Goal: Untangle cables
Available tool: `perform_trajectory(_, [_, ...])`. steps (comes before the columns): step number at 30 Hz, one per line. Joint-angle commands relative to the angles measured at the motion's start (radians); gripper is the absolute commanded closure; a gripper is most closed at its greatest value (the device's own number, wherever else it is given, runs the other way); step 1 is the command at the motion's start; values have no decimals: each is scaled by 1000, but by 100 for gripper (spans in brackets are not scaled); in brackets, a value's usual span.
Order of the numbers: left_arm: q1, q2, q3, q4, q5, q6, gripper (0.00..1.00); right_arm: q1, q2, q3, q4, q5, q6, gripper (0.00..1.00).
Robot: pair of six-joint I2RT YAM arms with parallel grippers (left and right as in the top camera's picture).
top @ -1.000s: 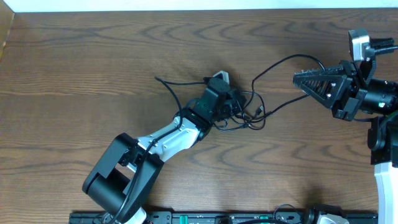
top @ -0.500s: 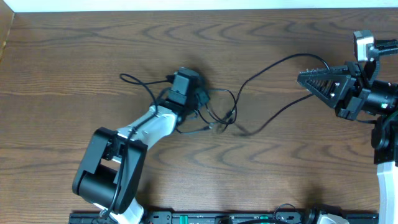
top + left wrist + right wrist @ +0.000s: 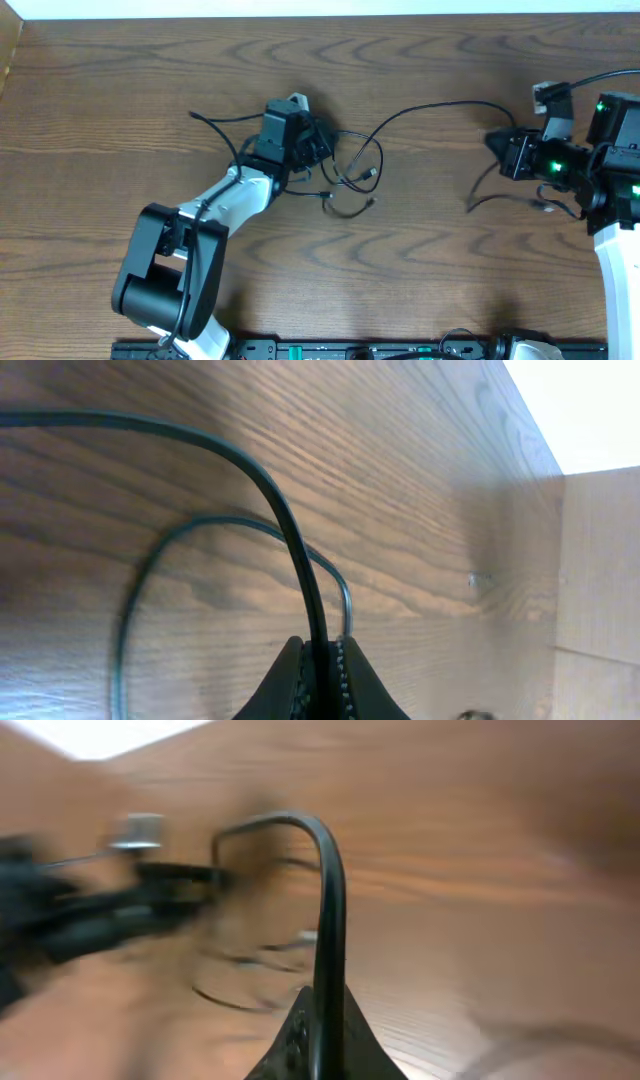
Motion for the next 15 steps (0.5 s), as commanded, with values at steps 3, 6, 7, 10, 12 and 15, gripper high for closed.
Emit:
perform_trajectory(3, [144, -36, 4, -46, 23, 52, 92, -26, -8, 5, -65, 596, 127, 99])
perform_trajectory(6, [225, -58, 4, -93, 35, 57, 92, -61, -8, 5, -81, 659, 158, 99])
perform_trajectory(7, [256, -66, 4, -108, 41, 61, 92, -73, -8, 6, -80, 658, 168, 99])
perform_trajectory(10, [325, -86, 4, -155, 48, 88, 92, -115, -8, 6, -80, 658, 196, 99])
perform_trajectory(12, [362, -98, 4, -172, 96, 140, 92, -136, -8, 6, -79, 668, 206, 99])
perform_trajectory(15, [381, -100, 4, -172, 160, 183, 92, -154, -8, 6, -52, 708, 222, 99])
